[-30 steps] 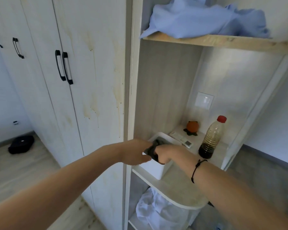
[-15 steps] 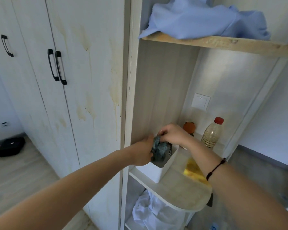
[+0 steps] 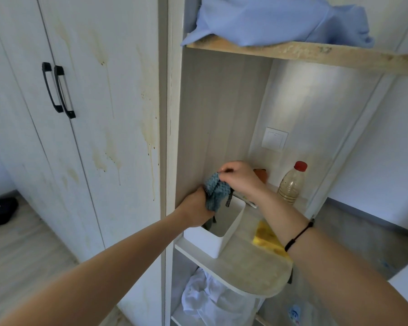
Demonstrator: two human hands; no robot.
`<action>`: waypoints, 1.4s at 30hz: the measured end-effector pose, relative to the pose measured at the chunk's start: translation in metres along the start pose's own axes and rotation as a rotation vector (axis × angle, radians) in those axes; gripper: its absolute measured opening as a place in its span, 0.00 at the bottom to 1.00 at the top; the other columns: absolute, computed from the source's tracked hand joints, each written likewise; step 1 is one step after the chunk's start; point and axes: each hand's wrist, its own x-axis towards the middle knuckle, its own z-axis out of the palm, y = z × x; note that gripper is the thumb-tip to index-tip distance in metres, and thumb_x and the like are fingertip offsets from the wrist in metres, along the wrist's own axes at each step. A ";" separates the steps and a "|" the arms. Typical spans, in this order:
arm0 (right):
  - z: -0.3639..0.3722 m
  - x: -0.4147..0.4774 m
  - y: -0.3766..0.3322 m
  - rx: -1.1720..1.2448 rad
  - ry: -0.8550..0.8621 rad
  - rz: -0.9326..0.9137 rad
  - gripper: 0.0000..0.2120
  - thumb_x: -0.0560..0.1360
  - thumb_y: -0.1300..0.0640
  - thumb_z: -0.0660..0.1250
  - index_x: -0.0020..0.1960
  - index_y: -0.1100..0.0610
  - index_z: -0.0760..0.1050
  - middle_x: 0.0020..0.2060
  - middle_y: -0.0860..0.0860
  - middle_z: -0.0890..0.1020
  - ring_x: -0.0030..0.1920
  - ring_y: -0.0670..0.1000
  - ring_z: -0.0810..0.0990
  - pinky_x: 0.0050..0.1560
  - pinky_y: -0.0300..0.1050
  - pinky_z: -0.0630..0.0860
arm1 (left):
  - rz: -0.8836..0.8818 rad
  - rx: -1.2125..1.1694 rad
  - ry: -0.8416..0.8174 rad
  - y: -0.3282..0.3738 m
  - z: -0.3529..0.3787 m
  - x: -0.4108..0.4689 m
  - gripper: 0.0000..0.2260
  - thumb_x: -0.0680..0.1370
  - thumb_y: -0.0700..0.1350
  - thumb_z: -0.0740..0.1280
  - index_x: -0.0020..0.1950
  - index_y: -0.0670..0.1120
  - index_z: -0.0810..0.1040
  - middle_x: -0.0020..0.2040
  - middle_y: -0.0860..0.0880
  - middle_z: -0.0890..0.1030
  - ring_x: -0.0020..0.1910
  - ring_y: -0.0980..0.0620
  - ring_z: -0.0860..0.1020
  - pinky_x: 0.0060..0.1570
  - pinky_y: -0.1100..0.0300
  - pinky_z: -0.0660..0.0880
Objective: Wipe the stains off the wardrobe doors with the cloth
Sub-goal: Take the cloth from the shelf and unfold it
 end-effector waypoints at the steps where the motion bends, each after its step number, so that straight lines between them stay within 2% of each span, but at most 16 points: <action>1: 0.003 0.001 0.006 -0.027 -0.004 0.020 0.05 0.75 0.62 0.70 0.49 0.57 0.83 0.44 0.51 0.83 0.46 0.49 0.81 0.48 0.45 0.78 | -0.028 0.019 -0.007 -0.001 0.003 0.000 0.28 0.76 0.45 0.72 0.72 0.41 0.66 0.63 0.44 0.78 0.59 0.46 0.78 0.59 0.54 0.75; 4: 0.015 0.001 0.022 -0.154 -0.021 0.062 0.07 0.75 0.62 0.69 0.50 0.54 0.82 0.45 0.48 0.82 0.48 0.51 0.82 0.50 0.47 0.81 | -0.083 0.096 -0.074 -0.002 0.008 0.001 0.26 0.76 0.46 0.70 0.70 0.40 0.65 0.60 0.42 0.78 0.57 0.44 0.78 0.56 0.53 0.76; 6: 0.024 -0.001 0.031 -0.257 -0.048 0.038 0.08 0.75 0.64 0.67 0.51 0.56 0.82 0.45 0.49 0.81 0.46 0.50 0.80 0.41 0.40 0.76 | -0.079 0.175 -0.141 0.000 0.008 0.002 0.20 0.77 0.44 0.69 0.66 0.40 0.69 0.57 0.43 0.79 0.55 0.45 0.79 0.52 0.55 0.77; 10: 0.042 -0.003 0.051 -0.368 -0.117 0.072 0.08 0.74 0.64 0.68 0.45 0.51 0.79 0.47 0.48 0.79 0.45 0.48 0.77 0.36 0.35 0.67 | -0.064 0.253 -0.216 0.003 0.007 0.004 0.08 0.77 0.40 0.68 0.54 0.43 0.73 0.44 0.46 0.79 0.43 0.49 0.78 0.33 0.64 0.72; 13: 0.039 0.002 0.051 -0.334 -0.114 0.052 0.05 0.76 0.62 0.67 0.45 0.56 0.82 0.44 0.50 0.82 0.44 0.49 0.79 0.35 0.36 0.69 | -0.068 0.269 -0.214 0.003 0.011 0.004 0.13 0.75 0.41 0.70 0.55 0.44 0.70 0.43 0.48 0.77 0.43 0.49 0.77 0.32 0.64 0.69; 17: 0.020 0.003 0.019 0.014 -0.017 0.058 0.07 0.77 0.62 0.66 0.40 0.57 0.79 0.36 0.53 0.77 0.38 0.50 0.75 0.37 0.43 0.67 | -0.089 0.160 -0.174 0.004 0.015 0.005 0.30 0.72 0.44 0.74 0.67 0.42 0.61 0.57 0.46 0.76 0.49 0.47 0.76 0.44 0.58 0.76; 19: 0.014 0.002 0.003 0.198 -0.029 0.109 0.11 0.75 0.63 0.64 0.36 0.54 0.76 0.34 0.52 0.76 0.39 0.51 0.75 0.41 0.44 0.69 | -0.105 0.031 -0.109 0.007 0.013 0.005 0.32 0.72 0.43 0.74 0.70 0.43 0.62 0.58 0.47 0.76 0.53 0.47 0.77 0.48 0.59 0.77; 22: 0.011 0.001 -0.013 0.422 -0.026 0.190 0.15 0.73 0.66 0.59 0.32 0.53 0.74 0.34 0.52 0.75 0.42 0.54 0.76 0.43 0.47 0.71 | -0.096 0.005 0.011 0.012 0.006 0.004 0.14 0.77 0.43 0.70 0.61 0.43 0.73 0.43 0.51 0.79 0.39 0.54 0.78 0.34 0.71 0.75; 23: 0.011 0.001 -0.015 0.480 -0.003 0.207 0.15 0.73 0.67 0.57 0.33 0.54 0.74 0.34 0.53 0.76 0.42 0.54 0.76 0.44 0.48 0.72 | -0.104 0.003 0.042 0.013 0.003 0.004 0.08 0.78 0.43 0.67 0.56 0.42 0.75 0.41 0.50 0.80 0.35 0.54 0.78 0.32 0.70 0.75; 26: 0.011 0.001 -0.012 0.479 0.083 0.290 0.13 0.75 0.66 0.57 0.39 0.56 0.76 0.39 0.56 0.80 0.46 0.57 0.79 0.48 0.51 0.77 | -0.106 -0.073 0.108 0.018 -0.004 0.004 0.07 0.78 0.40 0.62 0.53 0.41 0.78 0.44 0.45 0.85 0.40 0.47 0.83 0.43 0.54 0.82; 29: 0.014 -0.007 0.002 0.389 0.071 0.447 0.10 0.78 0.63 0.59 0.49 0.61 0.80 0.45 0.62 0.84 0.46 0.61 0.84 0.51 0.59 0.83 | -0.067 -0.082 0.204 0.025 -0.011 0.004 0.06 0.77 0.38 0.62 0.50 0.44 0.77 0.41 0.50 0.81 0.41 0.48 0.80 0.42 0.56 0.78; 31: 0.019 -0.015 0.011 0.563 -0.048 0.594 0.12 0.81 0.57 0.59 0.52 0.62 0.79 0.43 0.62 0.84 0.41 0.60 0.85 0.42 0.59 0.83 | -0.052 -0.128 0.227 0.029 -0.013 0.004 0.06 0.76 0.38 0.64 0.51 0.45 0.76 0.40 0.52 0.79 0.40 0.51 0.77 0.39 0.61 0.71; 34: 0.028 -0.016 0.026 0.853 -0.222 0.740 0.26 0.78 0.38 0.60 0.61 0.58 0.78 0.56 0.62 0.83 0.55 0.63 0.82 0.61 0.66 0.74 | -0.017 -0.138 0.151 0.034 -0.012 0.006 0.10 0.75 0.39 0.66 0.55 0.46 0.77 0.44 0.52 0.80 0.44 0.52 0.78 0.39 0.66 0.70; 36: 0.030 -0.012 0.033 0.969 -0.274 0.732 0.31 0.74 0.32 0.65 0.63 0.56 0.79 0.60 0.61 0.82 0.61 0.63 0.80 0.66 0.69 0.71 | 0.013 -0.108 0.090 0.034 -0.009 0.009 0.10 0.74 0.40 0.68 0.55 0.46 0.77 0.46 0.53 0.81 0.46 0.52 0.80 0.38 0.67 0.70; 38: 0.032 -0.013 0.035 1.015 -0.258 0.713 0.26 0.75 0.37 0.68 0.61 0.57 0.80 0.56 0.59 0.84 0.57 0.61 0.83 0.59 0.64 0.78 | 0.032 -0.067 0.034 0.035 -0.008 0.009 0.07 0.76 0.40 0.67 0.53 0.46 0.79 0.46 0.52 0.81 0.46 0.52 0.80 0.40 0.65 0.71; 42: 0.036 -0.019 0.036 0.992 -0.147 0.675 0.06 0.78 0.58 0.65 0.44 0.59 0.75 0.33 0.55 0.81 0.33 0.53 0.82 0.33 0.48 0.81 | 0.003 0.040 -0.013 0.037 -0.003 0.004 0.09 0.79 0.39 0.62 0.40 0.45 0.76 0.33 0.51 0.75 0.36 0.50 0.74 0.31 0.64 0.66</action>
